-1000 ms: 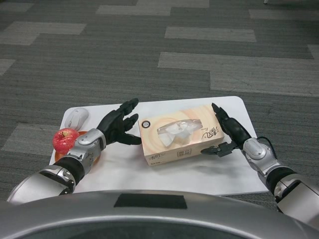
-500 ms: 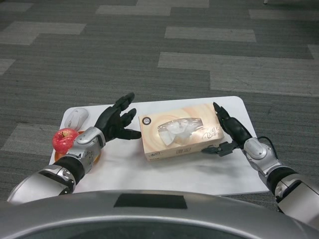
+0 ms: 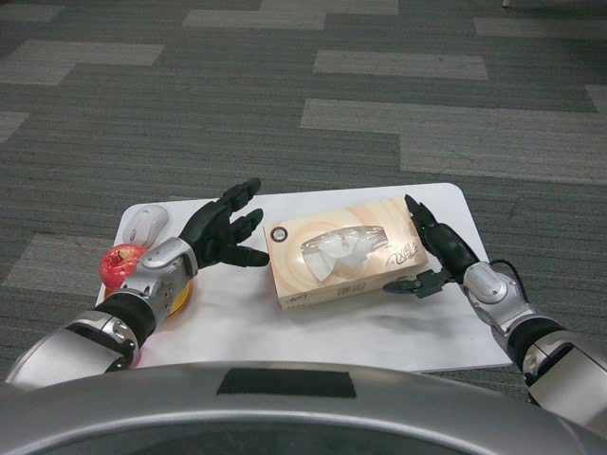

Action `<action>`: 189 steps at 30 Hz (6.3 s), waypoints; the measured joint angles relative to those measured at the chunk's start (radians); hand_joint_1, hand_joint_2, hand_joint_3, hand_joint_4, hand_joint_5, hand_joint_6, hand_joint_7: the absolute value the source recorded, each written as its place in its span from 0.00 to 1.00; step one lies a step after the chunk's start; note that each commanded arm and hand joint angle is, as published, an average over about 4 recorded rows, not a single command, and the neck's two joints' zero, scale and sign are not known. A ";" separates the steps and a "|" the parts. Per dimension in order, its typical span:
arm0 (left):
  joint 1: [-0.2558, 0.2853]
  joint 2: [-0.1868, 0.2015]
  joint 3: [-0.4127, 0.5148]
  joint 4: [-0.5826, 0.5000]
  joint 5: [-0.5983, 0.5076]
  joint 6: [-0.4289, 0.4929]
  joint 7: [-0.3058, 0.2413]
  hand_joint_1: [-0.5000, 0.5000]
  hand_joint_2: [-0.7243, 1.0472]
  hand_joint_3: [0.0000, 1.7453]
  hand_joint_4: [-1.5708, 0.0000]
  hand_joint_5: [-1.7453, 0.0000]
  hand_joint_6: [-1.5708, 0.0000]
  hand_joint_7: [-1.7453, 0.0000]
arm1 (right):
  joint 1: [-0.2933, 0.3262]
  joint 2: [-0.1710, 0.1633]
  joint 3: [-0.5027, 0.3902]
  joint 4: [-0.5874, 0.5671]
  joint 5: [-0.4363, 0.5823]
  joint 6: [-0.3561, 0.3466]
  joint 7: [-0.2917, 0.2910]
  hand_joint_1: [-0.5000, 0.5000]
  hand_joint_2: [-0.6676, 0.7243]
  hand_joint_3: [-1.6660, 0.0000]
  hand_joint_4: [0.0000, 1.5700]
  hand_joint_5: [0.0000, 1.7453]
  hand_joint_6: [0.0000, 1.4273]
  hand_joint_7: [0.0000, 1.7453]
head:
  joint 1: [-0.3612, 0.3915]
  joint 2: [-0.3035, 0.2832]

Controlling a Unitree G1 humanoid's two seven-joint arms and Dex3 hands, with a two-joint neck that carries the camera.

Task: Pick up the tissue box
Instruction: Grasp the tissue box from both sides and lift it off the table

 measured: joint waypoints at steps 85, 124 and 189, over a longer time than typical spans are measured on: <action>0.127 0.132 -0.151 -0.313 0.001 0.405 -0.125 1.00 1.00 0.10 1.00 1.00 1.00 1.00 | 0.000 0.007 0.008 -0.009 -0.011 -0.003 0.003 0.04 0.23 0.76 0.00 0.06 0.00 0.00 | -0.003 -0.031; 0.092 0.010 -0.028 -0.117 -0.112 0.032 0.116 1.00 1.00 0.10 1.00 1.00 1.00 1.00 | 0.000 0.031 0.000 -0.011 -0.011 -0.004 0.002 0.04 0.18 0.71 0.00 0.06 0.00 0.00 | 0.002 -0.004; 0.321 0.144 -0.072 -0.592 -0.098 0.440 0.101 1.00 1.00 0.10 1.00 1.00 1.00 1.00 | -0.040 0.075 0.037 0.045 -0.019 -0.006 -0.007 0.04 0.09 0.71 0.00 0.11 0.00 0.00 | -0.018 -0.065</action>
